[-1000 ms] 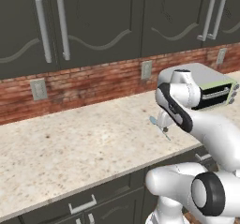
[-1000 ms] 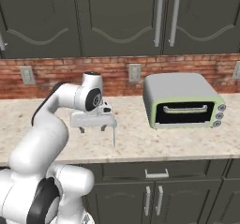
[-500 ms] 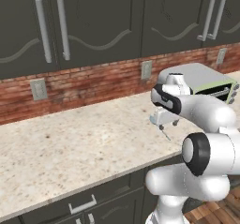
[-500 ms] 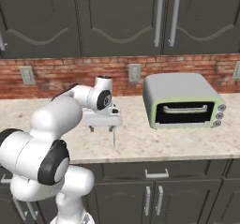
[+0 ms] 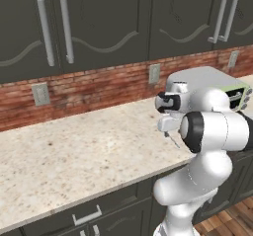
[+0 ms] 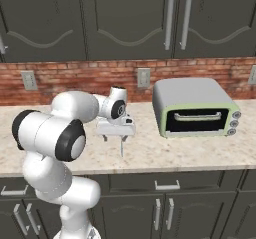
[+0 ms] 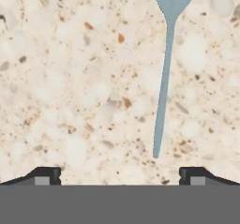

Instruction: Take the fork and place it on the left side of the plate. Then take the spoon and place it on the right side of the plate. Make sure they're directly next to the plate.

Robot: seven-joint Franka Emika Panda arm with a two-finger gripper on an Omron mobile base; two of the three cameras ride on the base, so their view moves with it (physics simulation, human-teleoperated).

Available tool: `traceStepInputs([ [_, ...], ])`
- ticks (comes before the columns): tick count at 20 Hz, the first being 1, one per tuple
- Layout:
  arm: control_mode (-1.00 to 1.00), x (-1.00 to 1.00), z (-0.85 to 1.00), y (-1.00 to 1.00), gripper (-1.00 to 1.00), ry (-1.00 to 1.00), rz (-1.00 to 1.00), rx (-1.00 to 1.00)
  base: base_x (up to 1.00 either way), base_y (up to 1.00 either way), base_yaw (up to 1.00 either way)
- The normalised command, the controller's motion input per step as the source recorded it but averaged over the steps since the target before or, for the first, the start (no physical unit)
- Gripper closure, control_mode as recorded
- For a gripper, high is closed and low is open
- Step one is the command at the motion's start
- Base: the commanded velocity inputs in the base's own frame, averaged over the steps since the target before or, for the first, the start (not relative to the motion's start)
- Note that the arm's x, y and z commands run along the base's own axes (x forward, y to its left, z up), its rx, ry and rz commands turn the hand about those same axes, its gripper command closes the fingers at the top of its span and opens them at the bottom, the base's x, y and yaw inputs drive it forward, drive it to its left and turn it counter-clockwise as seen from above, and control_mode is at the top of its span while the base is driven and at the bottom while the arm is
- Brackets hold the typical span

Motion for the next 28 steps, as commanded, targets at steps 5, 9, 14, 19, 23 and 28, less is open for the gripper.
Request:
traceStepInputs([
  [5,-1.0,0.49,-0.38,0.0,-1.0,0.0,0.0,0.0,0.0,0.0,0.0],
  [9,-1.0,0.48,-0.35,-0.08,-1.0,0.01,0.0,0.0,0.0,0.0,0.0],
  [14,-1.0,0.43,-0.35,-0.07,-1.0,0.01,0.0,0.0,0.0,0.0,0.0],
  [19,-1.0,0.24,-0.34,-0.1,-1.0,0.01,0.0,0.0,0.0,0.0,0.0],
  [23,-1.0,0.21,-0.35,-0.12,-1.0,0.0,0.0,0.0,0.0,0.0,0.0],
  [28,-1.0,0.07,-0.38,-0.01,-1.0,0.0,0.0,-0.03,0.0,0.0,0.0],
])
